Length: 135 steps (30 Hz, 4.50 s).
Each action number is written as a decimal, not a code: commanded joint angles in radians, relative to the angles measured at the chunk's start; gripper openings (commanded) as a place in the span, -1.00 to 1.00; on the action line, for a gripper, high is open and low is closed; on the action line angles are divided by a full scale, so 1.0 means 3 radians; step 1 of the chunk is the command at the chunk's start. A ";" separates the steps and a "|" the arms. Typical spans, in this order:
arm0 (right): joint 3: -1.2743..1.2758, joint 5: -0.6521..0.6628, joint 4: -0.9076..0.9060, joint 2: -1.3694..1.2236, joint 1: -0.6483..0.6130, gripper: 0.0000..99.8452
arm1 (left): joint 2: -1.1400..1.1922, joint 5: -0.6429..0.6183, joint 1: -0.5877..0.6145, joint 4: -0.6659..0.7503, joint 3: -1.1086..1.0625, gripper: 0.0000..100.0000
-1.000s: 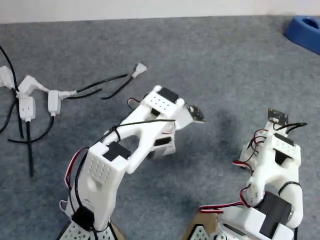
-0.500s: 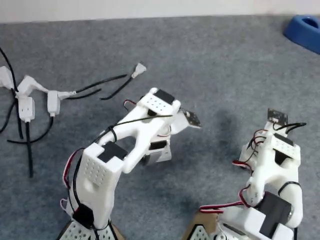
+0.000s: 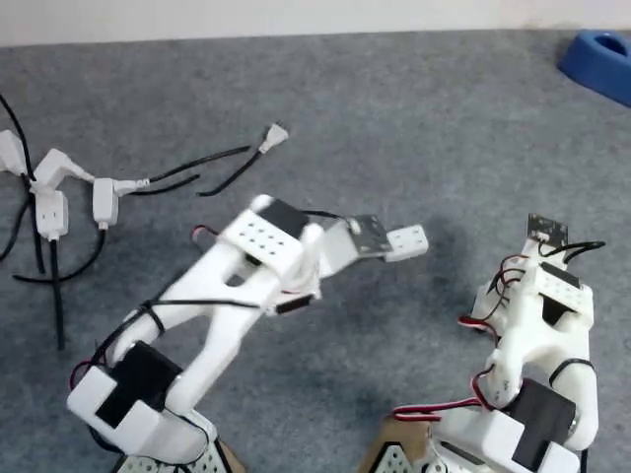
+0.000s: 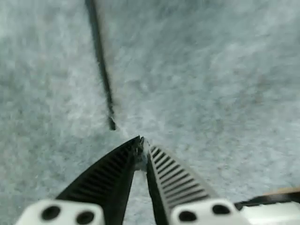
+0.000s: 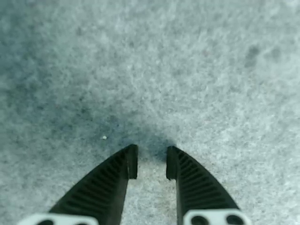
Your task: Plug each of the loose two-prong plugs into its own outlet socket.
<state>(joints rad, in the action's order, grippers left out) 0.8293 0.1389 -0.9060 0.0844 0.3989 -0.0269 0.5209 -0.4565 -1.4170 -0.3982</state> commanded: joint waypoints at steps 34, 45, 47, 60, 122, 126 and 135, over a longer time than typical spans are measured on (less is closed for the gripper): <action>-0.0386 -0.0148 0.0013 0.0013 0.0514 -0.63 | 0.4094 0.0031 -0.0652 -0.0977 0.6396 -0.50; -0.0299 -0.0148 0.0023 0.0018 0.0504 -0.63 | 0.4258 0.0031 -0.0427 -0.0926 0.6401 -0.52; -0.0299 -0.0148 0.0023 0.0018 0.0504 -0.63 | 0.4258 0.0036 -0.0437 -0.0931 0.6396 -0.68; -0.0299 -0.0148 0.0018 0.0018 0.0499 -0.63 | 0.4268 0.0026 -0.0468 -0.0910 0.6396 -0.72; -0.0263 -0.0005 0.0008 -0.0008 0.0033 -0.63 | 0.1874 0.0788 0.0463 -0.1238 0.2355 -0.99; -0.0263 -0.0005 0.0008 -0.0008 0.0008 -0.63 | 0.1169 0.0823 0.0458 -0.0987 0.1435 -0.99; -0.0238 -0.0005 0.0008 -0.0008 -0.0136 -0.63 | -0.0013 0.0563 0.0069 0.0685 -0.0565 -0.99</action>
<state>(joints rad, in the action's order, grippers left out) 0.7541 0.1266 -0.9045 0.0783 0.4035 0.1373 0.7096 -0.3690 -1.3940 -0.3383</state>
